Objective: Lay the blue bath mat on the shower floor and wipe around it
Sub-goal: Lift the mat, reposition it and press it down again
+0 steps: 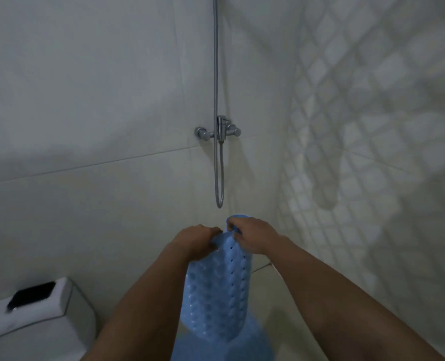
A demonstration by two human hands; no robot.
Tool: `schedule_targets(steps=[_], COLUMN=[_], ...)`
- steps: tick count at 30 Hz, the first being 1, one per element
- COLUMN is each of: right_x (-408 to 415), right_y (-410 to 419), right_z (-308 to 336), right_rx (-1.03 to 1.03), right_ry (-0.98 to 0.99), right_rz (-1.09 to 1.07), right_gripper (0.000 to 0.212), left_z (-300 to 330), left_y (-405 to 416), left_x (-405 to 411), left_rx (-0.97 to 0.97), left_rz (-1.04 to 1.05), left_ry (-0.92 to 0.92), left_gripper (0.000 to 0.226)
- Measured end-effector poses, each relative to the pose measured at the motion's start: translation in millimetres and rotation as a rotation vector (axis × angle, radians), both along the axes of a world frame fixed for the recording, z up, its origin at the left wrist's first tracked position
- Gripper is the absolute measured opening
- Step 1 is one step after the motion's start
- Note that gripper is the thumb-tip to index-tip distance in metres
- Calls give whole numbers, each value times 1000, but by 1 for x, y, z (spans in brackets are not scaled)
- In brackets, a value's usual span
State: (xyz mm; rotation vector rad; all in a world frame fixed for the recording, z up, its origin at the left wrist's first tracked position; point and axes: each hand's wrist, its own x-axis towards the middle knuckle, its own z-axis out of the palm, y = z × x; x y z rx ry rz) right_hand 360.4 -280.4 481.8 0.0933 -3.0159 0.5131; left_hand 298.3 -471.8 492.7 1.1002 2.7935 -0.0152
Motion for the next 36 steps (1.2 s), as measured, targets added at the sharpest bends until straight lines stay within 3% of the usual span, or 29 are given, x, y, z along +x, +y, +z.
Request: schedule_targets(steps=[4,7,10,13,17,20,26,32,34,36], right_x=[21,45,62,77,103,124,156,186,199,208], right_y=[-14,-14,-12,-8,7,4,31,92,105,102], right_z=[13,11,2,1,-3,-7,-52,-134,-163,-182], right_rx=[140,265,429,451,525,463,212,225,187,168], right_ry=[-107,-172,-81,-38,5,-24,-331,-611,-651,-639], right_rz=[42,73,88,146,374,424,335,124,99,100], right_gripper=[10,27,36,42,47,44,58,35,13,7], left_z=[14,17,19,23,19,16,6,-17,-29,-46], left_y=[-13,-21,-23,-21,-22,-25,-50,-90,-110,-124], left_x=[35,64,87,111,149,172,214,237,242,248], left_rx=[-73,-120,-130,-99,-132,-145,-150,-157,-168,-192], left_rz=[35,57,60,78,110,124,187,241,274,300], left_ry=[25,88,131,123,98,116,117,82,58,30], left_gripper=[29,24,23,20,22,21,23,24,26,29])
